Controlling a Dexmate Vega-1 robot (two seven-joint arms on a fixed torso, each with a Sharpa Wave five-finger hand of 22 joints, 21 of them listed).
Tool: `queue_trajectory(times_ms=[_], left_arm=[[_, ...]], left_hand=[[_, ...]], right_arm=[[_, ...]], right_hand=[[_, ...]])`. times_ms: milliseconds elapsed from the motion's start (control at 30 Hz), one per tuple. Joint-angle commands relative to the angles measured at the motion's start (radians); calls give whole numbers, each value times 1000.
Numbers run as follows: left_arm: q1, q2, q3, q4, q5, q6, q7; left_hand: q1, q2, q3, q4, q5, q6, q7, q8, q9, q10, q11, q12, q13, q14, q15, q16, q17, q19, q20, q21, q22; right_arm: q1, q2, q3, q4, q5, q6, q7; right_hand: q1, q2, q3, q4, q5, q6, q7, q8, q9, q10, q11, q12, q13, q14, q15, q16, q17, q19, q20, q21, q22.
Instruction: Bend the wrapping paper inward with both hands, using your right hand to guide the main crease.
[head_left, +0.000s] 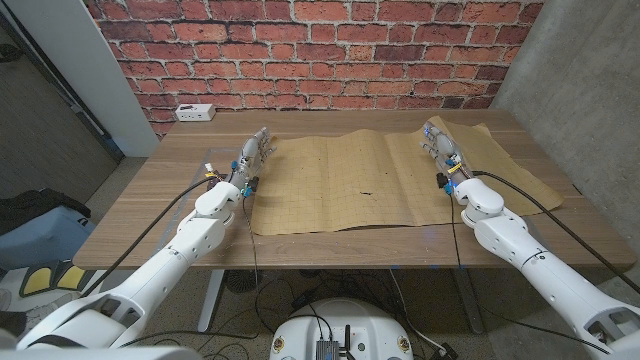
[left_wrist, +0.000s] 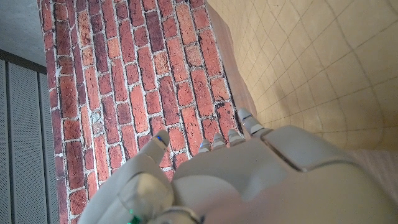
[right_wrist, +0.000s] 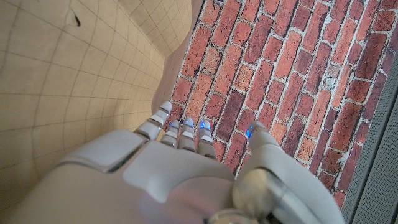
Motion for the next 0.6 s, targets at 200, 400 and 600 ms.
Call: queue_trajectory(times_ms=[200,400,600], left_arm=[[3,12,6,-11,8,8,-8],[2,14,8,-10,11,6,-12],[0,15,10,-6,14,8,-12]], left_hand=[[5,11,-1,-7,3,5,9,3,2,-4,8,7,1,-14,7,8,3,11,2,-4,3],[5,11,-2,-8,4,9,12,3,2,2,9,8,1,-8,7,8,3,18,2,-5,3],[5,10,-2,-8,4,14,13,3,2,5,10,8,1,-5,9,8,4,21,4,-6,3]], right_arm=[[-52,-37,27,-76,-20,-23,-59],[-71,-51,37,-101,-26,-31,-76],[-96,-61,52,-126,-26,-38,-96]], right_hand=[[16,0,1,-5,5,18,2,8,6,13,4,11,5,8,3,9,4,8,2,-4,3],[17,2,1,-6,5,21,4,7,6,17,4,12,5,10,1,9,4,10,0,-4,3],[19,3,2,-8,5,25,6,7,6,24,6,14,5,13,1,10,5,13,3,-4,3]])
